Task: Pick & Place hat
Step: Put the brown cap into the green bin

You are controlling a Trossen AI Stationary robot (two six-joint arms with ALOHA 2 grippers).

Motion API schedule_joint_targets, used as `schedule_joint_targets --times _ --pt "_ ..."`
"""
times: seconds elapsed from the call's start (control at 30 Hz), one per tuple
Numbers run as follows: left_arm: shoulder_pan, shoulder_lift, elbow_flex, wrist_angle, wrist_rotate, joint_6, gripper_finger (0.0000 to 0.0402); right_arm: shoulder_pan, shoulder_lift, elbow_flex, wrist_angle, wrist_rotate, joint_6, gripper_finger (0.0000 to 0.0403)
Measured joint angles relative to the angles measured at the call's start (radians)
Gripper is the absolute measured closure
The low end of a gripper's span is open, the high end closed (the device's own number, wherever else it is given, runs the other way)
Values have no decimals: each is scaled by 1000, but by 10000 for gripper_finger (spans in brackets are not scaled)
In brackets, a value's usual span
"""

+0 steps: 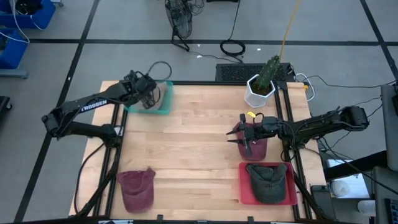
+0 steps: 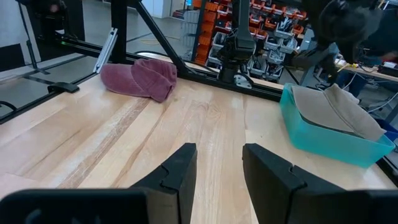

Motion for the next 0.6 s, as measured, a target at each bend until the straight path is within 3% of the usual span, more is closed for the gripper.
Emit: schedule_joint_targets --times 0.17,0.27,0.43,0.6 --pt "26 -1 8 21 253 -441 203 0 0 0 0 0 0 287" --pt "31 0 -22 17 359 -566 225 0 0 0 -2 0 5 287" --pt "35 0 -74 -5 359 -636 266 0 0 0 -2 0 27 287" --pt "74 20 -142 43 280 -634 306 0 0 0 0 0 26 287"
